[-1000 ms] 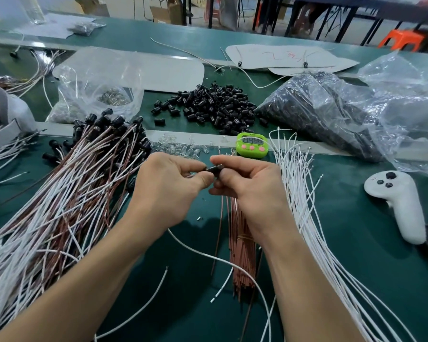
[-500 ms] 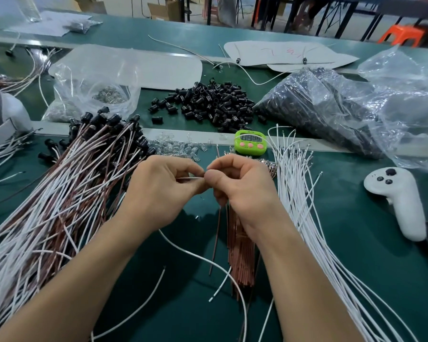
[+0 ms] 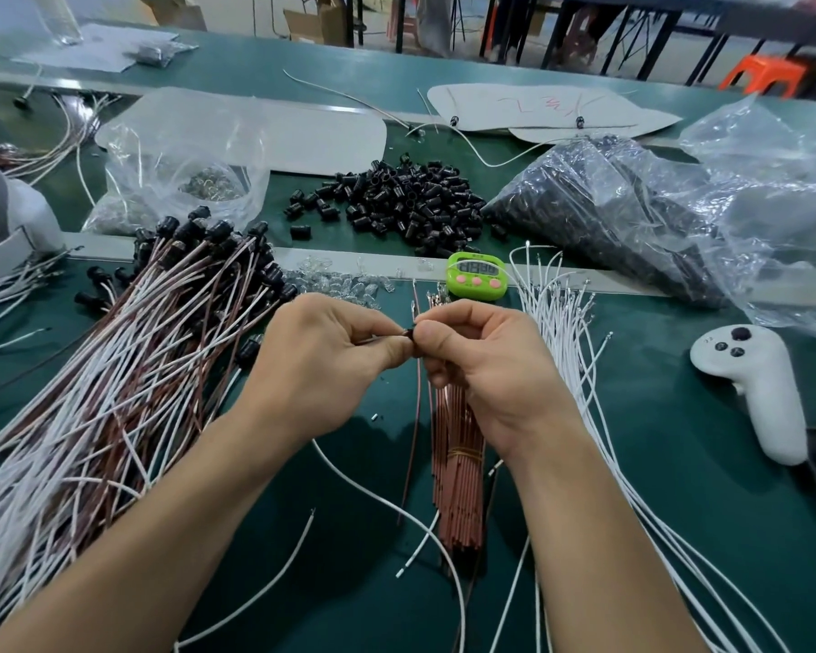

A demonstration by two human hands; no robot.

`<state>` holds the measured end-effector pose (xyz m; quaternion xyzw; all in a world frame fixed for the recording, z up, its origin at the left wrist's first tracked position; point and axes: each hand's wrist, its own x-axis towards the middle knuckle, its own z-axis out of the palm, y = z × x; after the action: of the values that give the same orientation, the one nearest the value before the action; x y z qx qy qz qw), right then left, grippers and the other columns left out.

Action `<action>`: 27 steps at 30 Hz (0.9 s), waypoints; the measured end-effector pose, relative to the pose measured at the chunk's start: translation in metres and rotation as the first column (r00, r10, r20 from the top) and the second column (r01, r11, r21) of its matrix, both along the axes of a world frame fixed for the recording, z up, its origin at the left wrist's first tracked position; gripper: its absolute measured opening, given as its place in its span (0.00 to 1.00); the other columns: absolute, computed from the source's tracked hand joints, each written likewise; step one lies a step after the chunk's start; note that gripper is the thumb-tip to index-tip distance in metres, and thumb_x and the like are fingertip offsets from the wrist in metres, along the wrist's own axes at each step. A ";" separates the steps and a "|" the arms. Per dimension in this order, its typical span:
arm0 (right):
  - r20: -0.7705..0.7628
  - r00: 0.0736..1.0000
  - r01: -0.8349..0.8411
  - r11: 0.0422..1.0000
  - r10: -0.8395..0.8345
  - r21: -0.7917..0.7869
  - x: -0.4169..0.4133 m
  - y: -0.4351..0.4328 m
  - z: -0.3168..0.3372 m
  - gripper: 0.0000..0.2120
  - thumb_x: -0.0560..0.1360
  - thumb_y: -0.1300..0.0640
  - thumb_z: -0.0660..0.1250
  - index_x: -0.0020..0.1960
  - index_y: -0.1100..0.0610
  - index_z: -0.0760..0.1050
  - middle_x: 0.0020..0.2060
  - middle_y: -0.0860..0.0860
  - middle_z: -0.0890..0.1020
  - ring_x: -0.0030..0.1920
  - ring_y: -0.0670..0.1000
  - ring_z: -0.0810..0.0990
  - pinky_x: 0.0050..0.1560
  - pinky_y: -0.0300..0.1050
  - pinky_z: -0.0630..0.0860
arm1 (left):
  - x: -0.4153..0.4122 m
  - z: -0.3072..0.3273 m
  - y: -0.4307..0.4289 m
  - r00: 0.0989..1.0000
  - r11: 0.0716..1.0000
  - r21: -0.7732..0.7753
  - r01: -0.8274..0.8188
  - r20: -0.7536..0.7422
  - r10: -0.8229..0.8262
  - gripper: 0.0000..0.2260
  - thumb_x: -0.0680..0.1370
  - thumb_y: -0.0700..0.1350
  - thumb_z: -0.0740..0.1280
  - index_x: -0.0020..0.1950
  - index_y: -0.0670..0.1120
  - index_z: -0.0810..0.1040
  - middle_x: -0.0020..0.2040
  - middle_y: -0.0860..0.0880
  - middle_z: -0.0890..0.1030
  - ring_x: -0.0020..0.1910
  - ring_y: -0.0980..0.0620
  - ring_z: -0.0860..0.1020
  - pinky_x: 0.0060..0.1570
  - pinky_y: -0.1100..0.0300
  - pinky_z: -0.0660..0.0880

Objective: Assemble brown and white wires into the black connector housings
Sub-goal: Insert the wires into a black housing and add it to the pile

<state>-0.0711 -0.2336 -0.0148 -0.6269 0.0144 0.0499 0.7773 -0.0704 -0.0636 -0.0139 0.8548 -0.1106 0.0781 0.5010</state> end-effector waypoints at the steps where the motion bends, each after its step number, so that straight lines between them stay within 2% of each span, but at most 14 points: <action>1: 0.009 1.000 0.002 1.000 -0.002 0.004 0.000 0.001 0.000 0.13 0.75 0.71 0.73 0.36 0.56 0.84 0.30 0.54 0.83 0.26 0.47 0.76 0.27 0.38 0.73 | 0.001 0.000 0.001 1.000 1.000 -0.004 0.003 0.007 -0.003 0.05 0.73 0.49 0.78 0.44 0.60 0.86 0.29 0.47 0.80 0.26 0.58 0.70 0.29 0.54 0.71; 3: 0.037 0.999 0.008 1.000 -0.008 0.011 -0.001 0.003 0.001 0.10 0.75 0.72 0.72 0.40 0.58 0.83 0.30 0.54 0.83 0.27 0.48 0.76 0.28 0.39 0.74 | 0.000 -0.002 0.002 1.000 1.000 -0.012 -0.008 0.026 0.009 0.04 0.72 0.53 0.76 0.45 0.61 0.85 0.29 0.48 0.81 0.26 0.53 0.74 0.31 0.55 0.74; 5: 0.037 0.999 0.016 1.000 -0.017 0.026 -0.001 0.002 0.003 0.09 0.76 0.72 0.71 0.45 0.59 0.84 0.32 0.54 0.83 0.30 0.49 0.78 0.31 0.39 0.76 | -0.001 -0.005 0.003 0.998 0.999 0.021 -0.050 0.042 0.050 0.04 0.72 0.55 0.74 0.46 0.63 0.83 0.32 0.50 0.82 0.31 0.48 0.79 0.34 0.50 0.78; 8: -0.064 0.998 0.008 0.989 0.001 0.146 -0.001 0.000 0.005 0.09 0.80 0.68 0.66 0.49 0.60 0.85 0.37 0.56 0.84 0.33 0.49 0.81 0.34 0.40 0.80 | -0.001 -0.011 0.004 0.995 0.991 0.097 -0.095 0.040 0.092 0.03 0.74 0.56 0.71 0.45 0.58 0.83 0.32 0.53 0.80 0.32 0.52 0.76 0.35 0.49 0.75; 10: -0.132 0.990 -0.016 0.975 0.046 0.220 -0.002 0.003 0.007 0.09 0.82 0.63 0.65 0.53 0.65 0.83 0.38 0.58 0.84 0.33 0.50 0.81 0.33 0.41 0.80 | 0.001 -0.013 0.004 0.997 0.992 0.104 -0.073 0.013 0.072 0.07 0.76 0.55 0.72 0.43 0.53 0.83 0.33 0.51 0.79 0.34 0.49 0.77 0.36 0.48 0.75; 12: -0.166 0.984 -0.027 0.970 0.069 0.242 -0.003 0.006 0.008 0.13 0.83 0.59 0.65 0.55 0.68 0.82 0.38 0.59 0.84 0.32 0.50 0.80 0.31 0.40 0.79 | 0.003 -0.014 0.005 0.997 0.988 0.141 -0.070 -0.002 0.071 0.08 0.77 0.54 0.73 0.42 0.51 0.84 0.32 0.49 0.79 0.33 0.48 0.76 0.35 0.49 0.74; 14: -0.167 0.983 -0.036 0.976 0.073 0.216 -0.003 0.005 0.009 0.12 0.82 0.59 0.65 0.53 0.66 0.83 0.36 0.58 0.83 0.31 0.49 0.79 0.30 0.39 0.78 | 0.004 -0.015 0.005 0.997 0.984 0.164 -0.069 -0.007 0.071 0.04 0.77 0.52 0.74 0.43 0.54 0.84 0.31 0.51 0.78 0.31 0.52 0.74 0.33 0.53 0.73; 15: -0.160 0.984 -0.046 0.980 0.078 0.196 -0.003 0.004 0.010 0.11 0.82 0.61 0.65 0.50 0.64 0.85 0.35 0.57 0.83 0.30 0.48 0.79 0.29 0.38 0.77 | 0.003 -0.014 0.006 0.998 0.987 0.149 -0.055 -0.017 0.058 0.01 0.75 0.51 0.73 0.43 0.56 0.84 0.31 0.53 0.79 0.30 0.55 0.74 0.32 0.55 0.72; 17: -0.143 0.985 -0.073 0.985 0.095 0.157 -0.004 0.003 0.010 0.12 0.82 0.63 0.65 0.47 0.60 0.87 0.34 0.55 0.82 0.30 0.47 0.78 0.29 0.36 0.76 | 0.001 -0.012 0.005 0.999 0.998 0.057 -0.008 -0.049 0.010 0.08 0.71 0.49 0.70 0.46 0.59 0.85 0.32 0.54 0.80 0.30 0.58 0.74 0.33 0.60 0.70; 19: -0.130 0.986 -0.090 0.985 0.109 0.145 -0.004 0.003 0.010 0.14 0.82 0.65 0.64 0.44 0.59 0.87 0.33 0.54 0.82 0.30 0.46 0.78 0.30 0.36 0.77 | 0.000 -0.008 0.006 0.994 0.992 -0.116 0.044 -0.096 -0.056 0.12 0.70 0.46 0.69 0.50 0.58 0.87 0.35 0.52 0.83 0.33 0.56 0.76 0.34 0.59 0.72; 21: -0.124 0.985 -0.100 0.983 0.119 0.153 -0.004 0.003 0.009 0.15 0.81 0.66 0.64 0.43 0.58 0.88 0.33 0.54 0.83 0.30 0.46 0.79 0.31 0.36 0.78 | 0.000 -0.004 0.005 0.991 0.971 -0.231 0.069 -0.100 -0.094 0.10 0.73 0.43 0.71 0.49 0.56 0.88 0.37 0.48 0.85 0.35 0.54 0.78 0.38 0.56 0.76; 24: -0.114 0.986 -0.102 0.980 0.122 0.170 -0.004 0.001 0.008 0.13 0.79 0.67 0.66 0.42 0.58 0.88 0.33 0.54 0.83 0.31 0.47 0.80 0.32 0.37 0.78 | 0.000 -0.004 0.005 0.994 0.964 -0.261 0.056 -0.073 -0.077 0.10 0.75 0.37 0.75 0.47 0.52 0.88 0.39 0.49 0.87 0.37 0.53 0.83 0.44 0.55 0.81; 27: -0.131 0.981 -0.114 0.970 0.144 0.213 -0.005 -0.002 0.009 0.05 0.71 0.63 0.72 0.43 0.58 0.87 0.34 0.54 0.83 0.32 0.48 0.81 0.33 0.37 0.79 | 0.000 -0.003 0.005 0.994 0.938 -0.342 0.064 -0.062 -0.090 0.13 0.72 0.30 0.76 0.46 0.49 0.88 0.40 0.49 0.88 0.39 0.54 0.85 0.45 0.60 0.83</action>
<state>-0.0760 -0.2356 -0.0060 -0.5381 0.0250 0.1474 0.8295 -0.0709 -0.0590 -0.0172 0.7532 -0.1095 0.0433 0.6472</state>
